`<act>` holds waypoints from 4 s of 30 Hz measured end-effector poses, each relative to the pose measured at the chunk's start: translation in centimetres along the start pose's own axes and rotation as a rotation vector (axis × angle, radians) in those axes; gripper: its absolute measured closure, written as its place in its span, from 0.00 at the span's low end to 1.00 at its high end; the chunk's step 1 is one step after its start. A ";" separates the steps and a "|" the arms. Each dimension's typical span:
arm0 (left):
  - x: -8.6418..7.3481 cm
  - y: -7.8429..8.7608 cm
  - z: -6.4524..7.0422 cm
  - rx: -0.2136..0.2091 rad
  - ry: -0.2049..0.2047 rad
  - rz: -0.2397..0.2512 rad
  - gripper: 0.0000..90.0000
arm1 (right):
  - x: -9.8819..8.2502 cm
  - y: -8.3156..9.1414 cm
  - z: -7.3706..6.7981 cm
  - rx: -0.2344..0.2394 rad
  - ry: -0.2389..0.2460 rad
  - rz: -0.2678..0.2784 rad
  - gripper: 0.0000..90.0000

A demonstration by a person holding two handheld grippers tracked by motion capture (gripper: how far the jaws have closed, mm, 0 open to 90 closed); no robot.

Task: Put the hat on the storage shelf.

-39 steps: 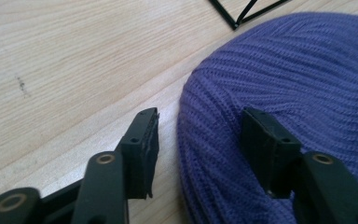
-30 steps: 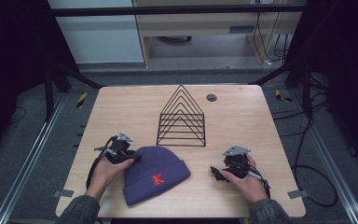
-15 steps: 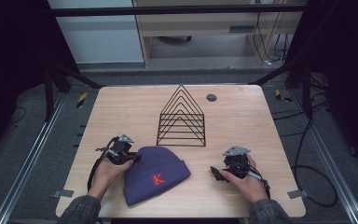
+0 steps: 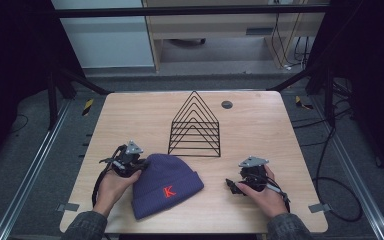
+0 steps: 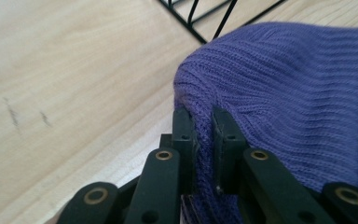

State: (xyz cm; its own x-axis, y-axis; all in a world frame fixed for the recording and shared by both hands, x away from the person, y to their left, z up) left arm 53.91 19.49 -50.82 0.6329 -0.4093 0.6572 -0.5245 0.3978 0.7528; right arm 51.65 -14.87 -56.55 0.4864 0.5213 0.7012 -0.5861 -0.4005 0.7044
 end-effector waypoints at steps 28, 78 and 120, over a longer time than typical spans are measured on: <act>6.8 10.3 5.4 0.047 -0.296 0.242 0.91 | 1.2 1.1 -0.3 0.010 0.034 0.050 0.11; 17.4 18.3 6.3 -0.101 -0.354 0.391 0.91 | 18.7 6.8 -7.4 0.278 0.263 0.301 0.82; 29.6 8.7 5.9 -0.158 -0.248 0.447 0.91 | 21.0 7.9 5.8 0.044 0.170 0.222 0.85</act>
State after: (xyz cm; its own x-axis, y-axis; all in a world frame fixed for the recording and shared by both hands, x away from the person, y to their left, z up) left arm 64.71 6.00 -24.66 0.2036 -0.3462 0.9158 -0.6076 0.6887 0.3955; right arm 60.97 -11.51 -35.62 0.2315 0.5350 0.8125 -0.6353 -0.5493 0.5428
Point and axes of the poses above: each handheld gripper's, and its own axes: y roughly backward along the jaws, x roughly out of its top, z roughly to its right, the point moved 8 cm from there along -y, roughly forward along the jaws, and after that the axes turned 9 degrees about y, right-handed, at the moved point
